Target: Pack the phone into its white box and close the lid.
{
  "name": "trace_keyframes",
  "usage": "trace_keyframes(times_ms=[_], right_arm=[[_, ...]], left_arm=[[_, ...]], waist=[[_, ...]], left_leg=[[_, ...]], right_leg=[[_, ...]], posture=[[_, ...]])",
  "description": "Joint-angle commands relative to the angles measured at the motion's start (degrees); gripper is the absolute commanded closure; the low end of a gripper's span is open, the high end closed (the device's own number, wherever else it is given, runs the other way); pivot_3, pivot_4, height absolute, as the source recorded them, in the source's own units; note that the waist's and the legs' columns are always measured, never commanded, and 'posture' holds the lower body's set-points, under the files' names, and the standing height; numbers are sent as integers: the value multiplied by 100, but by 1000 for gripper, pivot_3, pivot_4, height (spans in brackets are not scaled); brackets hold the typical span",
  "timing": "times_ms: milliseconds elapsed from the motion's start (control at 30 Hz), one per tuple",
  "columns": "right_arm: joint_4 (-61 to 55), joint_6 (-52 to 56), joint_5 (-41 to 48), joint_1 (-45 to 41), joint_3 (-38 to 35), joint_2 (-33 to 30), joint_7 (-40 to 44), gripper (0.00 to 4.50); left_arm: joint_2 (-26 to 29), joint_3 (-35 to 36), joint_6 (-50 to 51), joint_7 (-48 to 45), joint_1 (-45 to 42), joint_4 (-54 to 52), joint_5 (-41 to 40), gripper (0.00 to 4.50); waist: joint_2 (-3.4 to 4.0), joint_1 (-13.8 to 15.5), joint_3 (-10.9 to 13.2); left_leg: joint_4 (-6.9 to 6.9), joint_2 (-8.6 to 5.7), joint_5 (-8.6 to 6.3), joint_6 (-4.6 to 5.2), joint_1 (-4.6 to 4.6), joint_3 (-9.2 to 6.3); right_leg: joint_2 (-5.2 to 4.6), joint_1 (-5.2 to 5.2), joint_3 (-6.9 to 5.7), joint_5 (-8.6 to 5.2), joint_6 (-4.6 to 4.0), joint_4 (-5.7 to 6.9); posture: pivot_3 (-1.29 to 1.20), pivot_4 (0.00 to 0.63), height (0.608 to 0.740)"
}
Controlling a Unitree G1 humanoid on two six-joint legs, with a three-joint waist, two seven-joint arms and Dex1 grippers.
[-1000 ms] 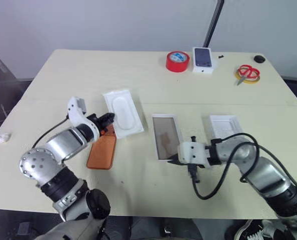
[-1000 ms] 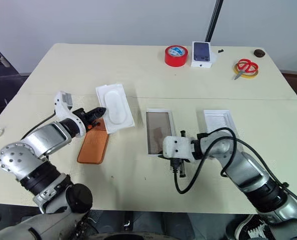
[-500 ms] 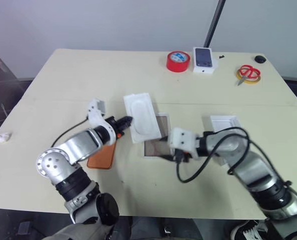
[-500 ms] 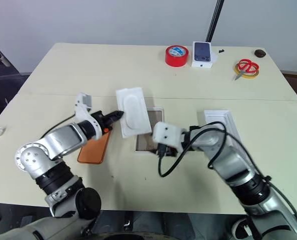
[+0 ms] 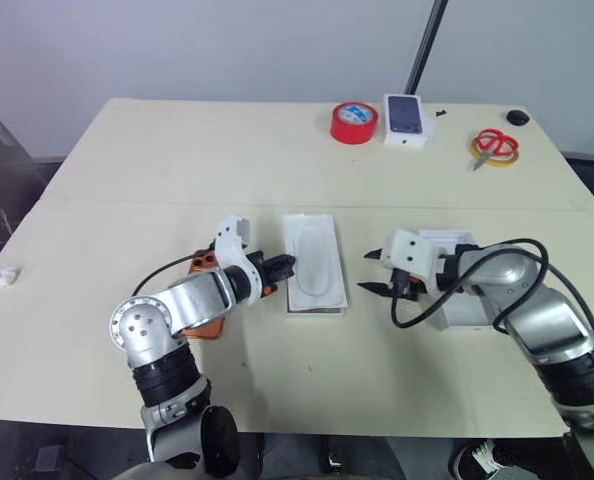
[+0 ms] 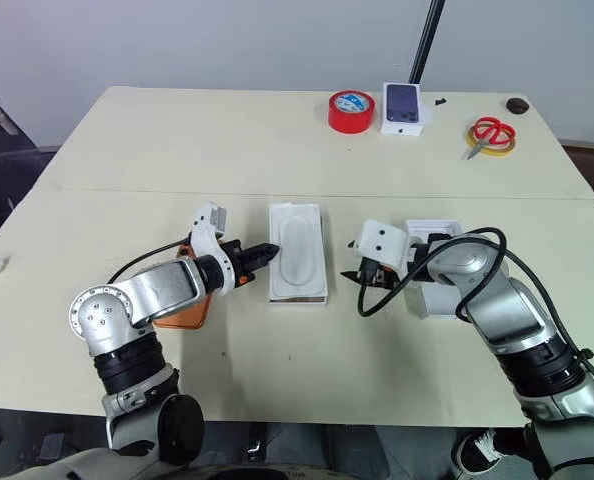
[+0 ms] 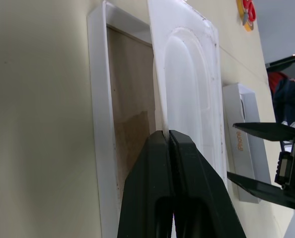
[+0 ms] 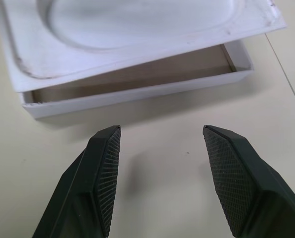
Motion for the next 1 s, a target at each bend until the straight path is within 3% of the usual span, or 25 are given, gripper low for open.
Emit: trace_keyframes(times_ms=[33, 167, 267, 367, 400, 533, 767, 1000], right_arm=[[93, -221, -60, -173, -166, 0, -90, 1694], [274, -333, -83, -294, -171, 55, -144, 1694], [358, -422, -23, -386, -199, 109, -159, 2609], [418, -375, 29, -547, -220, 265, -234, 4172], [438, -326, 25, -612, -213, 342, -282, 4470], [521, -87, -13, -908, -61, 780, -505, 4470], [1114, 171, -560, -1479, 593, 1722, -1099, 4470], [1821, -41, -1000, -1749, 996, 2220, -1397, 4470]], left_arm=[[65, -188, -227, 7, 39, -78, -318, 3549], [347, -288, -444, 69, 107, -84, -576, 1605], [703, -287, -683, 119, 132, -63, -832, 1537], [1261, -337, -901, -26, 134, -115, -948, 1537], [1498, -383, -937, -159, 139, -159, -873, 1537], [2494, -535, -1280, -1011, 246, -301, -271, 1537], [4241, -1186, -2709, -3623, 1232, -999, 1411, 1537], [5244, -1467, -4295, -5717, 2742, -1560, 2791, 1537]], waist=[[0, -7, 0], [0, -7, 0], [0, -10, 0], [1, -20, 0], [2, -11, -1], [0, -29, 1], [1, -26, 2], [1, -20, 2]], left_leg=[[0, 0, 0, 0, 0, 0], [0, 2, 1, -1, 1, 0], [0, 2, 1, -2, 1, 0], [0, 4, 2, -3, 2, 0], [0, 5, 4, -7, 2, 0], [-3, 4, 15, -27, 2, 2], [-8, 5, 17, -30, 0, 5], [-18, 14, 3, -6, -4, 11]], right_leg=[[0, 0, 0, 0, 0, 0], [1, 0, 0, 0, 0, 0], [1, 0, 0, 0, 0, 0], [2, 0, 0, 0, 0, 1], [2, -1, 0, 0, 0, 1], [3, -3, 0, 0, -1, 2], [1, -9, -1, -1, -2, 1], [-11, -19, 1, -2, -6, -2]], posture=[[0, 150, 732], [0, 150, 732], [0, 150, 732], [0, 150, 732], [0, 150, 732], [0, 150, 732], [0, 150, 732], [0, 150, 732]])
